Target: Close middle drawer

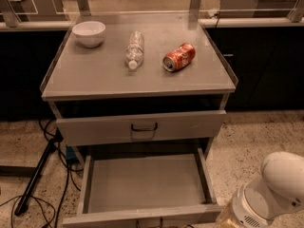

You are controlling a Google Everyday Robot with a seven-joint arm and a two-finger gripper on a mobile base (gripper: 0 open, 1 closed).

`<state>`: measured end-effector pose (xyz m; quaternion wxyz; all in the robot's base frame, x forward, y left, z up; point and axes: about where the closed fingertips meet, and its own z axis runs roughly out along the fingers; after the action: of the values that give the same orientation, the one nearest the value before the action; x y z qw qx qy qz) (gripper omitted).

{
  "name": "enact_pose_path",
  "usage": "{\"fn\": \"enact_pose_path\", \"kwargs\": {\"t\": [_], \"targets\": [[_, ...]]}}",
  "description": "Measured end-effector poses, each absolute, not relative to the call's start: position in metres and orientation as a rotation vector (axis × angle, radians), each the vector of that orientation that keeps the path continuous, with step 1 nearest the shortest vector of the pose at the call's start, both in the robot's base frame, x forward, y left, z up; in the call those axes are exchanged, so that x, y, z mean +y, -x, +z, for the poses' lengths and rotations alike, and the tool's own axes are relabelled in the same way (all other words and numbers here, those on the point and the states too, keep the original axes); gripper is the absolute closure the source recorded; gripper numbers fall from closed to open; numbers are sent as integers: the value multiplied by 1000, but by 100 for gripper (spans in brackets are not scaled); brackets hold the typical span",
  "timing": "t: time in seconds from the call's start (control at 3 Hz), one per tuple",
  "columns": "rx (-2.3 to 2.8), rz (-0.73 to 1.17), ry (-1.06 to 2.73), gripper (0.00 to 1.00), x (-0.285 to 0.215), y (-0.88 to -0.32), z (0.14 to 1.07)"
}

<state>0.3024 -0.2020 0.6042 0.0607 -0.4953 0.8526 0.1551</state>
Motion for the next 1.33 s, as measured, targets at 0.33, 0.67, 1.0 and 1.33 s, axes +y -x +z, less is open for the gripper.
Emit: {"fn": "enact_pose_path", "kwargs": {"t": [0.33,0.67,1.0,1.33], "targets": [[2594,521,1467,100,-199,-294,575],[2600,574,1435,100,-192,-292,544],[2602,630,1396,100,-171,-296,496],[2602,630,1396,100,-171,-296,496]]}}
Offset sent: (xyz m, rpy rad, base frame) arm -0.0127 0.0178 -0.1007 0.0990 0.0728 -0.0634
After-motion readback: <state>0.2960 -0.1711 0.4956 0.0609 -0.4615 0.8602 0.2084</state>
